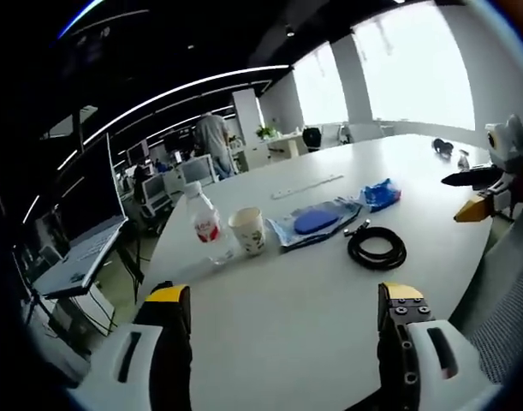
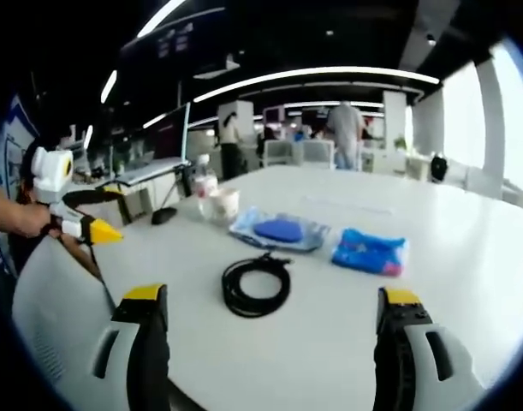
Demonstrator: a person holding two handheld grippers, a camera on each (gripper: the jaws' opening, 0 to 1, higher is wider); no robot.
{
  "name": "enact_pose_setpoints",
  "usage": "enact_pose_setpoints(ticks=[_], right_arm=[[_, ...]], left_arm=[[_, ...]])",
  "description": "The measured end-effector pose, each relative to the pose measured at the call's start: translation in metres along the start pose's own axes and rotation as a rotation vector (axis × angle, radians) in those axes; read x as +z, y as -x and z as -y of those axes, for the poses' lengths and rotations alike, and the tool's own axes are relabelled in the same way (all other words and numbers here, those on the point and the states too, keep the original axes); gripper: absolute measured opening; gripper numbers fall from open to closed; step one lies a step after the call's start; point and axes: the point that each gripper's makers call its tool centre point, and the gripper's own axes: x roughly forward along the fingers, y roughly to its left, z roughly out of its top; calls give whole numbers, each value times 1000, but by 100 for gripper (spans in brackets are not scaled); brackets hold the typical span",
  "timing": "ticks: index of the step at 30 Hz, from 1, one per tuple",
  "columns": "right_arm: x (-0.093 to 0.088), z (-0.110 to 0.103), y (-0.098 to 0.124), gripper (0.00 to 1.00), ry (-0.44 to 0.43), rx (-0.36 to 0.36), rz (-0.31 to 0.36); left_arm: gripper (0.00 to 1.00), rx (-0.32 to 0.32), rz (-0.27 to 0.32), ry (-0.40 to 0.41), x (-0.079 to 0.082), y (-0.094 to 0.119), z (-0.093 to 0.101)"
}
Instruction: Arrange the tabletop items into an orderly group along one side of the table until the central work area is clear of visible clutter.
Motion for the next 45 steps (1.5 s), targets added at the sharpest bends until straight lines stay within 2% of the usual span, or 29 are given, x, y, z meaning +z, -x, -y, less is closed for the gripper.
enact_pose_setpoints(ticks=[4,8,11,14,26,35,41,45], right_arm=[[-1,0,0,100,7,-1,-3],[-2,1,0,100,-1,-3,-2],[-3,0,-1,100,4,-2,-2],[-4,1,-1,100,-1,0,-5],[-5,13,0,99,-85,-38,7],[-3,9,-1,98,-34,-38,10],[1,14,1,98,-22,-69,28],[0,17,1,98,-18,-85,20]], left_arm=[[91,-1,-6,74,-8,1,-1],[91,-11,35,84,-4,-3,3],[91,-10,25,83,-7,-5,3],[91,-15,38,85,-6,-5,4],[85,-24,23,89,-14,-9,7],[86,-14,27,105,-15,-12,5],[97,6,31,108,-17,-13,0],[97,5,31,116,-17,-13,0]])
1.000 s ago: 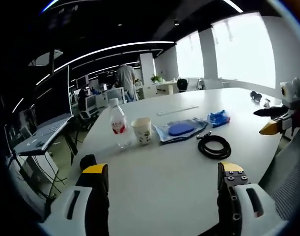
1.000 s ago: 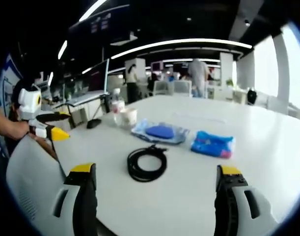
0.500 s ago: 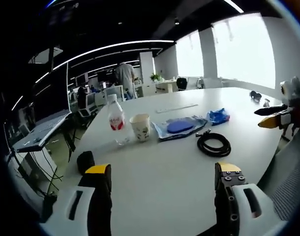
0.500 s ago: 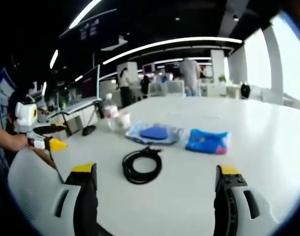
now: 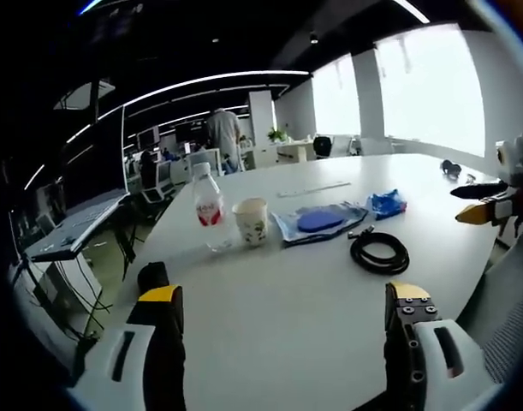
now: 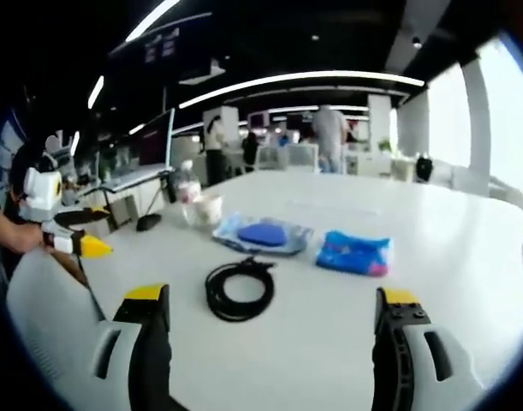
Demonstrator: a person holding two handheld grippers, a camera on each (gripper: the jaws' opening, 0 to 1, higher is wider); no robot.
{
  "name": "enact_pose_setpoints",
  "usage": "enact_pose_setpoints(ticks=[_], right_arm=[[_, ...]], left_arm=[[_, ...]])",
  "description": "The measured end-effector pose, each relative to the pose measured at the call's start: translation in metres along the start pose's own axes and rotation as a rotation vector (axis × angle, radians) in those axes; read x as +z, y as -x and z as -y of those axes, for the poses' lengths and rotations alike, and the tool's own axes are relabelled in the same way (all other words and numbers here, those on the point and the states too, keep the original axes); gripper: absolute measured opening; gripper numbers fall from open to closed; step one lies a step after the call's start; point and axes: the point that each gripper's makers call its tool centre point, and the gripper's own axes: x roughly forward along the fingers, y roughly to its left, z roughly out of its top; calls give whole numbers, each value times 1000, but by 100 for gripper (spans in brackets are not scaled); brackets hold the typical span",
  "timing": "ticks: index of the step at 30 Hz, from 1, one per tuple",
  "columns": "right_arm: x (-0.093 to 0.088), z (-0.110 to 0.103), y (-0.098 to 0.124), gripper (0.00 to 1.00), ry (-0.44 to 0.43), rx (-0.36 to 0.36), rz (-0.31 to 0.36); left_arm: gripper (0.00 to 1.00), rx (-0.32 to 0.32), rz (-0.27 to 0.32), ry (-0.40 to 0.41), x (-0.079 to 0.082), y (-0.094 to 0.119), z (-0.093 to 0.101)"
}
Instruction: Arrange the tabletop items into an orderly group along one side of the table until the central work area is clear of visible clutter.
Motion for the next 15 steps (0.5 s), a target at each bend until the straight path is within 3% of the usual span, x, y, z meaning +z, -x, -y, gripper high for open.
enact_pose_setpoints(ticks=[6,15], right_arm=[[-3,0,0,98,28,-12,-19],[-10,-11,-3,98,117,9,-71]], left_arm=[[97,15,21,3,4,1,-3],[95,15,0,-11,0,1,-3]])
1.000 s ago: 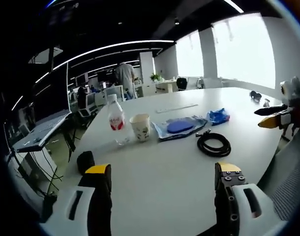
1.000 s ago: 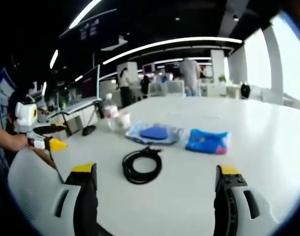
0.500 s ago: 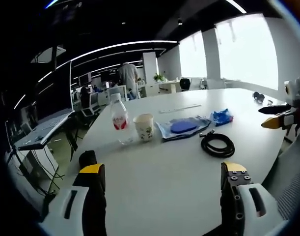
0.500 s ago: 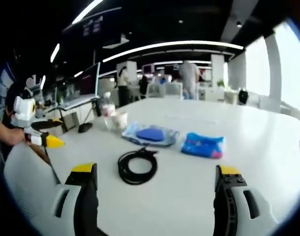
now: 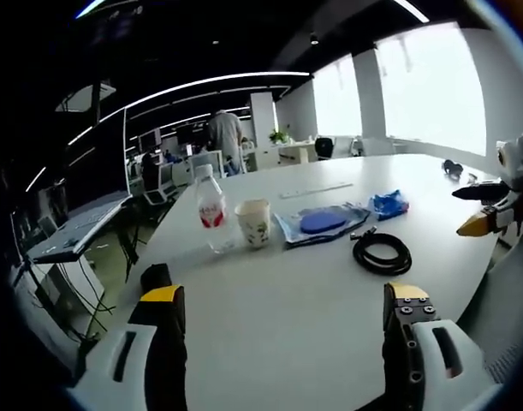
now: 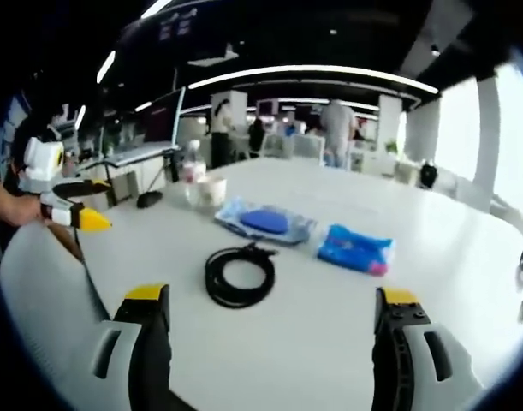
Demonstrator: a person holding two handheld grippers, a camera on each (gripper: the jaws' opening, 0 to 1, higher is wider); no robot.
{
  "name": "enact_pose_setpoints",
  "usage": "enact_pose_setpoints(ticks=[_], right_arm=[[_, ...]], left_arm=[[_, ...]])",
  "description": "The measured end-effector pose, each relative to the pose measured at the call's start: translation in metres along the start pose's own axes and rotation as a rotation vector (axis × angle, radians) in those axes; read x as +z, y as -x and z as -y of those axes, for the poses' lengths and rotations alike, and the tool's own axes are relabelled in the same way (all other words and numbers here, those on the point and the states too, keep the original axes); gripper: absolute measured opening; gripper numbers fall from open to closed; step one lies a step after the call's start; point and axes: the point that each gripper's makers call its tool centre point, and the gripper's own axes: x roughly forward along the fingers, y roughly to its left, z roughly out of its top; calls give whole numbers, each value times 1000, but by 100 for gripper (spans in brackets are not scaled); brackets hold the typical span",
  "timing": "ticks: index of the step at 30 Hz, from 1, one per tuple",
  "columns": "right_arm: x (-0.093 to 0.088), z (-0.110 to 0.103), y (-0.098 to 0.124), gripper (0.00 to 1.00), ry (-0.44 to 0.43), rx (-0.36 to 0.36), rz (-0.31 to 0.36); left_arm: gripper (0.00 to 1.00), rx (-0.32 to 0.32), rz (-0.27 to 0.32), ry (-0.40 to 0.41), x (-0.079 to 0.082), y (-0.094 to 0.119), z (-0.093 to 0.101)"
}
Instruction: Arrange the tabletop items into an orderly group along one side of the table until the central work area is clear of visible clutter.
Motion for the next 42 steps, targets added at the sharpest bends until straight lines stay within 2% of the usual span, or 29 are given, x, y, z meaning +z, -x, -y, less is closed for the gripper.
enact_pose_setpoints(ticks=[2,7,10,13,16,22,26,33,42], right_arm=[[0,4,1,97,1,-13,2],[2,24,9,97,-66,-89,32],[1,28,10,97,-73,-107,28],[-2,24,9,96,-56,-99,9],[-5,20,6,95,-28,-87,-17],[-6,16,7,95,-11,-80,-26],[-3,21,8,95,-23,-92,-7],[-4,18,8,93,-18,-80,-19],[2,18,8,94,-15,-76,18]], left_arm=[[95,-2,0,-7,0,0,1],[95,0,4,-13,1,0,2],[95,9,12,-14,2,1,0],[95,19,33,-13,6,4,-2],[96,19,32,-13,6,4,-2],[95,4,22,-18,4,2,0],[95,8,28,-17,5,2,-1],[94,12,18,-24,3,1,-1],[95,15,17,-26,4,2,-1]])
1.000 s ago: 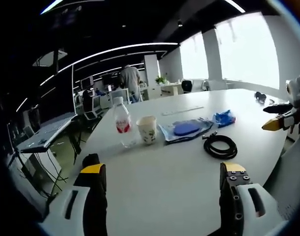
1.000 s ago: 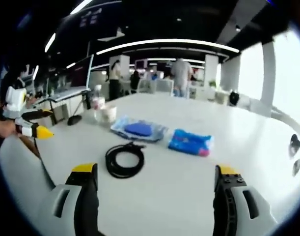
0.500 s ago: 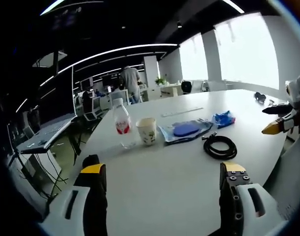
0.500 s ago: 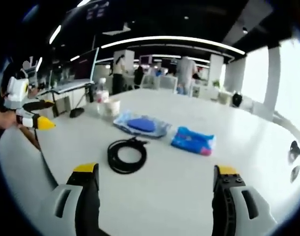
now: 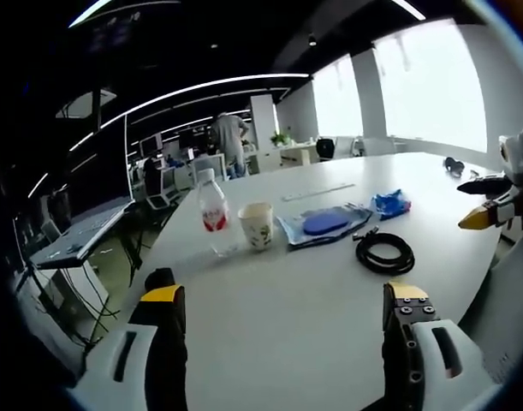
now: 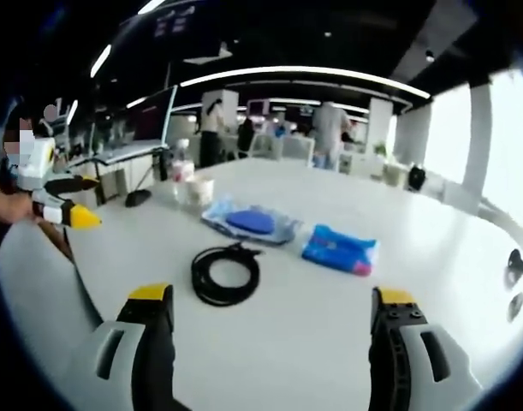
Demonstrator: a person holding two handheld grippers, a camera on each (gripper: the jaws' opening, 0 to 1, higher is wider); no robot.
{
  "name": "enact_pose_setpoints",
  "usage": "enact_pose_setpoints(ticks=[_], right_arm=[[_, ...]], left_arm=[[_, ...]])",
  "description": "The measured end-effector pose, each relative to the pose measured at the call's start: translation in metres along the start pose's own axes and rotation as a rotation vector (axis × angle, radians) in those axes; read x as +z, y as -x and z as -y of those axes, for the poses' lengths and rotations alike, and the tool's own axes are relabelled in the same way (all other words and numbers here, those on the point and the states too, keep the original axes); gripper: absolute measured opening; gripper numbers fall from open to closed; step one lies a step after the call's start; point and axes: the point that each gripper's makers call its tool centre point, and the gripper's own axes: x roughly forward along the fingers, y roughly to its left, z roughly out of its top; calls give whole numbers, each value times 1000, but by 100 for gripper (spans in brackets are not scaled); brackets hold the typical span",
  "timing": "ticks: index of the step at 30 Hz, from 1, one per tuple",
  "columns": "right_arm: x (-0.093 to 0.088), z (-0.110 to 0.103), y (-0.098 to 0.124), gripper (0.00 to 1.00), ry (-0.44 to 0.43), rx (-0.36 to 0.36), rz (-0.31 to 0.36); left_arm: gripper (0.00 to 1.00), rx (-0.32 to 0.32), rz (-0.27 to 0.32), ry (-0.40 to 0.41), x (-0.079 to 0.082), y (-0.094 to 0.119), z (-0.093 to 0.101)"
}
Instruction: Arrange the tabletop items into an orderly group along one side of the table until the central work area is clear of visible clutter.
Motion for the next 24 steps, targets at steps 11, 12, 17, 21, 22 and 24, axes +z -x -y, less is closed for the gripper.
enact_pose_setpoints(ticks=[11,12,17,21,22,24], right_arm=[[1,3,1,93,-17,-5,7],[2,2,1,93,-18,-2,7],[4,2,1,94,-11,1,19],[1,-1,0,94,-6,13,3],[0,-2,-1,94,-8,20,-1],[-1,-3,-1,94,-10,26,-5]], left_arm=[[94,20,10,-2,3,1,-3],[94,22,12,-2,3,1,-3],[95,18,13,-8,3,1,-2],[95,22,8,-4,2,1,-3],[95,20,4,-6,1,1,-3],[94,20,-2,-10,0,1,-2]])
